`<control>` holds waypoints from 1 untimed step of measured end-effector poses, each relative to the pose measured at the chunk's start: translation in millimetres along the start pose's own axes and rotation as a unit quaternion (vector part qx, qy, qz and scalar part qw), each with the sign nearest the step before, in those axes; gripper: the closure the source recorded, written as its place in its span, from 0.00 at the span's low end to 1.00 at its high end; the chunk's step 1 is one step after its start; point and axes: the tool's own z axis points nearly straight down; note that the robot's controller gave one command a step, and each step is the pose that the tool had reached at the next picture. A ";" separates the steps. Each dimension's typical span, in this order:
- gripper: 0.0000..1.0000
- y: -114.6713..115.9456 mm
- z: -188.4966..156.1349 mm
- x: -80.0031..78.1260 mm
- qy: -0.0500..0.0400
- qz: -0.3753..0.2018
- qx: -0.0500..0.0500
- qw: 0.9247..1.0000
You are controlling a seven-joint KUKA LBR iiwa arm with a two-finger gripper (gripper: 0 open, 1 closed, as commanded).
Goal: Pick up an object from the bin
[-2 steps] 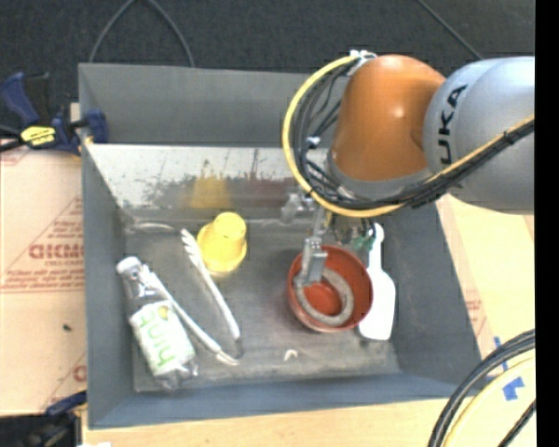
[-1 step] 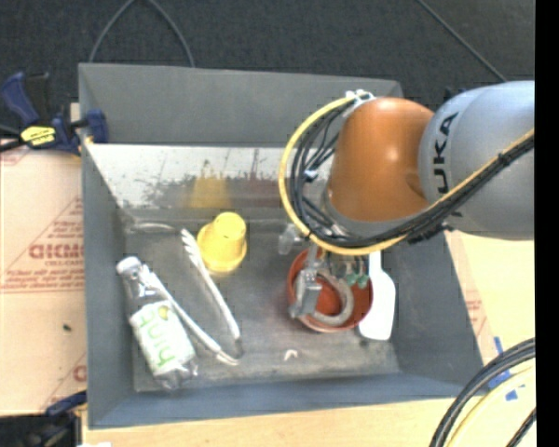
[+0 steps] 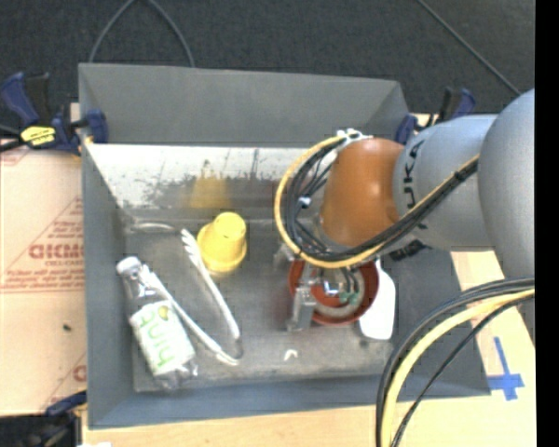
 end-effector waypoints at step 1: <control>1.00 27.4 -148.5 20.5 0.001 0.007 0.000 1.000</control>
Offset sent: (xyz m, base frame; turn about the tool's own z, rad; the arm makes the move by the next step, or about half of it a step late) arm 0.0000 0.0000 0.0000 0.0000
